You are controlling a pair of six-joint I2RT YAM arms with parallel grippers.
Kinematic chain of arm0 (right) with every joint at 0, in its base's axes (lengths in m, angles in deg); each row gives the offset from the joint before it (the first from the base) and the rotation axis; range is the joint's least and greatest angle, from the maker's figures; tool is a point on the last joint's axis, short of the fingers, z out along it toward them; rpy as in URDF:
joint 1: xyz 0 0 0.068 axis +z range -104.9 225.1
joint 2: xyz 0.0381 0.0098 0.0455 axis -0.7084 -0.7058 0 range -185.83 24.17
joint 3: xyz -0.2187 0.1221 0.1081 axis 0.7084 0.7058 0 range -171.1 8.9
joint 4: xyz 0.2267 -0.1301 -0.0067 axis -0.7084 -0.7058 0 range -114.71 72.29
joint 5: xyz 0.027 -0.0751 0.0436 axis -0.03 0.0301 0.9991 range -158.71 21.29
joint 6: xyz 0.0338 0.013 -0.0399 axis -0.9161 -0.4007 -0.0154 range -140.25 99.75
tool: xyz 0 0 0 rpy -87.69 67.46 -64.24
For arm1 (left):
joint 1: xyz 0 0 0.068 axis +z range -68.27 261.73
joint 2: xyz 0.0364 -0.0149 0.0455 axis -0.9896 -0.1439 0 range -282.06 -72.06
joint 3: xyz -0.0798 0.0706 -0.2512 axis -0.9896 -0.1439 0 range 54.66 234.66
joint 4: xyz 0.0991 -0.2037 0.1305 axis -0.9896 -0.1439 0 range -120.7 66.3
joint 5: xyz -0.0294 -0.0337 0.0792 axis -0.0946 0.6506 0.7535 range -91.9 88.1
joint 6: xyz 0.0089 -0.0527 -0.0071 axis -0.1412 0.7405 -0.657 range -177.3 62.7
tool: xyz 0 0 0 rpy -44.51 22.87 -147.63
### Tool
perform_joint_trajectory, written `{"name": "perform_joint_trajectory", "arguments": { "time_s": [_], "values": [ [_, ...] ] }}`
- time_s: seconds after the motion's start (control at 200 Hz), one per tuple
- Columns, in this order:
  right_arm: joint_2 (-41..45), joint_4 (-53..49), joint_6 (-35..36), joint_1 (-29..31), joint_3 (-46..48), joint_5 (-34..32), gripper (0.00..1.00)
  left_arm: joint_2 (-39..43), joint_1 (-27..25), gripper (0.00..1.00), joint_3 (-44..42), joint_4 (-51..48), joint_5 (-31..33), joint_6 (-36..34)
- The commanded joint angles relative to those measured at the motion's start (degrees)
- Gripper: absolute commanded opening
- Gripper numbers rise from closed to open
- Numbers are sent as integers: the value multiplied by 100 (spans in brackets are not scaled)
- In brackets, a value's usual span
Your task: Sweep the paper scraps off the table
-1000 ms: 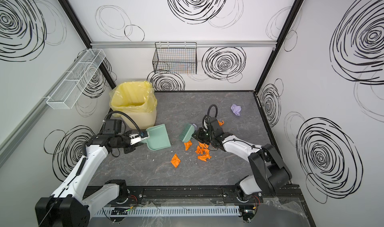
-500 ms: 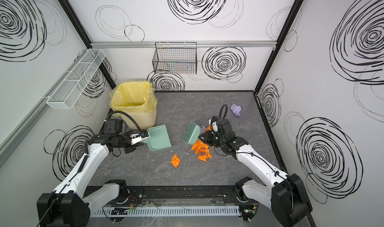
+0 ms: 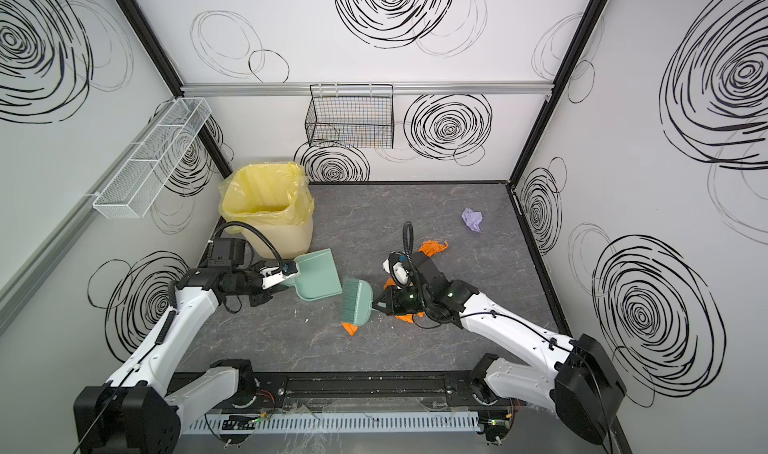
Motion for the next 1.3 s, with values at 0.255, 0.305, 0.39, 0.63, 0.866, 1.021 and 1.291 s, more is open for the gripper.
{"name": "perform_joint_trajectory", "arguments": {
  "time_s": [0.255, 0.305, 0.39, 0.63, 0.866, 1.021, 1.291],
  "values": [
    [-683, -970, 469, 155, -468, -1193, 0, -51, 35, 0, 37, 119, -128, 51],
    [-722, -1084, 517, 100, -581, -1394, 0, -70, 35, 0, 36, 124, -127, 51],
    [-815, -1433, 637, -30, -817, -1890, 0, -75, 35, 0, 27, 130, -127, 59],
    [-815, -1978, 892, -469, -1377, -2894, 0, -98, 3, 0, -25, 159, -140, 76],
    [-477, -1919, 1078, -984, -1681, -2438, 0, -80, -160, 0, -144, 220, -36, 150],
    [-129, -2016, 1233, -1222, -1907, -2153, 0, -112, -259, 0, -181, 273, -14, 208],
    [435, -2074, 1545, -1744, -2125, -3196, 0, -343, -881, 0, -227, 524, 175, 561]
  ]
}}
